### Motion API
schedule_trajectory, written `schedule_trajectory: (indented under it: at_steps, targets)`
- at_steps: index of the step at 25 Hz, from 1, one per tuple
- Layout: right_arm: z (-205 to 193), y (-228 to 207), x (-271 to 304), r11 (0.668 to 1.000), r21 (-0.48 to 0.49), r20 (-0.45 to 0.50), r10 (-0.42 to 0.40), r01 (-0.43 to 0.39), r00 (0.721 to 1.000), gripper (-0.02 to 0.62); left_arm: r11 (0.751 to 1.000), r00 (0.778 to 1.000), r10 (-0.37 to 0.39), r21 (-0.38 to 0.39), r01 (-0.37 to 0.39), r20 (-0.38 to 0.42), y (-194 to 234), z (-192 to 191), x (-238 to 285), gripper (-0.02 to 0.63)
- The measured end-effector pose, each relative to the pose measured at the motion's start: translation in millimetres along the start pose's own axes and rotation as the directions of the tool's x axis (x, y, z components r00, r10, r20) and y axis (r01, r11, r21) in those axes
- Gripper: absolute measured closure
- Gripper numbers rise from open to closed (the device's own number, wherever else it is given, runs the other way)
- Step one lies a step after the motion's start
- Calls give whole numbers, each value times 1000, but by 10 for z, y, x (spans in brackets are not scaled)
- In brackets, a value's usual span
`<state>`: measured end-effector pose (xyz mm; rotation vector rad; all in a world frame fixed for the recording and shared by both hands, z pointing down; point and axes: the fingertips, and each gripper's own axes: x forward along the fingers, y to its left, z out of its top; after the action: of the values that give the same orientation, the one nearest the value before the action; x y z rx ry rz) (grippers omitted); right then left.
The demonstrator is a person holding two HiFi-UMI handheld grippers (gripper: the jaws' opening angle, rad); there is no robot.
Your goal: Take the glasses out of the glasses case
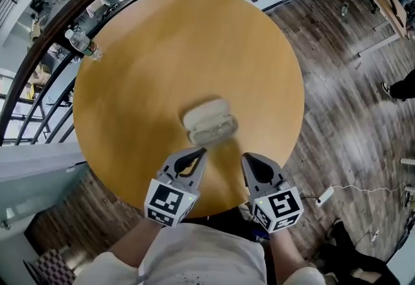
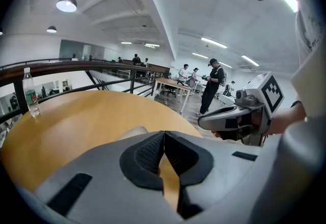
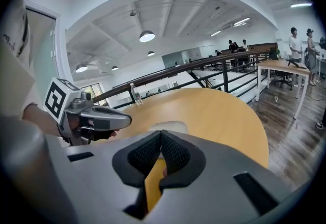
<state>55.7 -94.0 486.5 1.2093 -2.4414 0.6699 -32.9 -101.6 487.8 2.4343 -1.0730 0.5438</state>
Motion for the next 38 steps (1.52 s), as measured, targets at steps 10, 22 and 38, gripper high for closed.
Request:
schedule_trajectory:
  at_steps: [10, 22, 38]
  targets:
    - [-127, -47, 157, 999, 35, -24, 19, -18, 1000, 571, 999, 996, -26, 34, 29, -80, 146, -229, 343, 581]
    - [-257, -111, 246, 998, 62, -49, 29, -26, 998, 571, 996, 980, -39, 72, 54, -194, 349, -515, 658, 580]
    - [-395, -156, 271, 995, 95, -67, 30, -24, 997, 571, 964, 938, -74, 216, 154, -339, 401, -833, 962, 578]
